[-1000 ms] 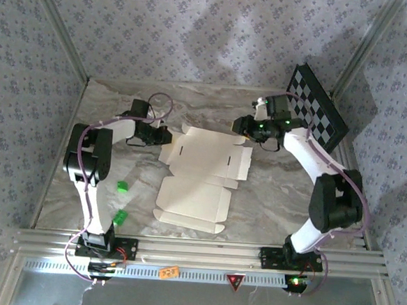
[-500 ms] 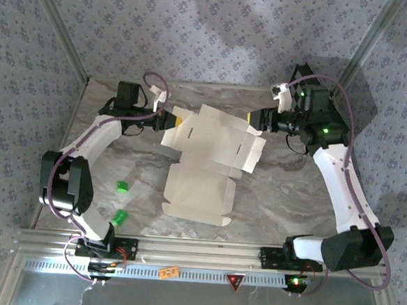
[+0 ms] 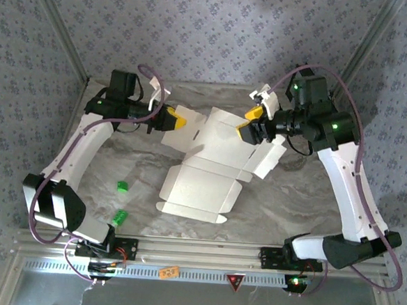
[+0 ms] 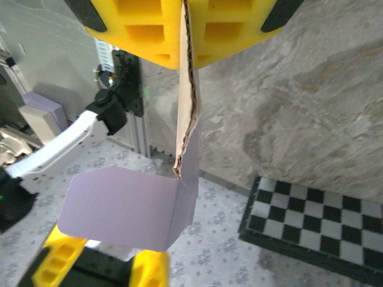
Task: Fold the paper box
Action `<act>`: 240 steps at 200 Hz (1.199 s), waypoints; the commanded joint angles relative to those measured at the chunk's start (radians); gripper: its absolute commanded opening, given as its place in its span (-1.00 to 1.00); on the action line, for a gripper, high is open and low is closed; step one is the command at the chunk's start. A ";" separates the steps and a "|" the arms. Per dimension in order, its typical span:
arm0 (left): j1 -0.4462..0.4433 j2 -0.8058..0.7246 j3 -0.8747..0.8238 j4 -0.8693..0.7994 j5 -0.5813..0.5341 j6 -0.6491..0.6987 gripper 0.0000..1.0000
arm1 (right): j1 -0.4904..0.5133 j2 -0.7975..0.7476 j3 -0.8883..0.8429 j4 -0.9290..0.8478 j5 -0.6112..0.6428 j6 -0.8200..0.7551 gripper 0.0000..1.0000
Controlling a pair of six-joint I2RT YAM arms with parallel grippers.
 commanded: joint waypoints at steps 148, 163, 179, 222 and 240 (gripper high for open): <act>0.000 -0.087 0.040 -0.237 0.157 0.245 -0.95 | 0.093 0.080 0.293 -0.220 -0.027 -0.174 0.13; 0.000 -0.090 0.043 -0.237 0.156 0.244 -0.95 | 0.094 0.105 0.308 -0.251 -0.037 -0.189 0.13; 0.000 -0.098 0.050 -0.237 0.155 0.243 -0.95 | 0.105 0.140 0.339 -0.330 -0.058 -0.221 0.12; 0.000 -0.114 0.055 -0.221 0.160 0.243 -0.96 | 0.140 0.175 0.353 -0.431 -0.046 -0.260 -0.08; 0.000 -0.113 0.062 -0.219 0.157 0.243 -0.96 | 0.148 0.180 0.351 -0.456 -0.044 -0.270 -0.15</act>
